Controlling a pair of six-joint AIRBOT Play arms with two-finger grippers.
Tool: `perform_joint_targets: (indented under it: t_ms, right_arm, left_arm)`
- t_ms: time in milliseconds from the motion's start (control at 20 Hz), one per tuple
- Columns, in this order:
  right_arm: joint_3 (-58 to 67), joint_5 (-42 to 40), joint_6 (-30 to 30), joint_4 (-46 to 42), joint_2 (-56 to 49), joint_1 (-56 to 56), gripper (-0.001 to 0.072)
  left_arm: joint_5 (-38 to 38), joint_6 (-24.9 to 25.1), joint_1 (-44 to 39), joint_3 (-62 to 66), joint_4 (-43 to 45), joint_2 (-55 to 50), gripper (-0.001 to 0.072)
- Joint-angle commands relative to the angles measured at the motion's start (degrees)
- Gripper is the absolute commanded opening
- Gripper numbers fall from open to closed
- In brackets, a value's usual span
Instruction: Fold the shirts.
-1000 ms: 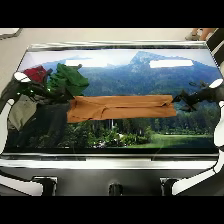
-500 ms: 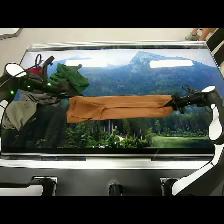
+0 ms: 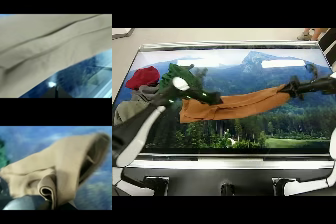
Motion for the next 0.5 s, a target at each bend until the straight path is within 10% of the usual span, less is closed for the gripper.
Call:
perform_joint_targets:
  t_ms: [0, 450]
  right_arm:
    - [0.0, 2.3, 0.7, -0.6, 10.3, 3.2, 0.0047]
    - [0.0, 6.2, 0.8, -1.0, 22.4, 6.6, 0.005]
  left_arm:
    - [8.2, -2.0, -5.4, 0.0, -16.0, -7.7, 0.0032]
    - [1.6, 3.1, -11.5, 6.9, -36.7, -18.8, 0.003]
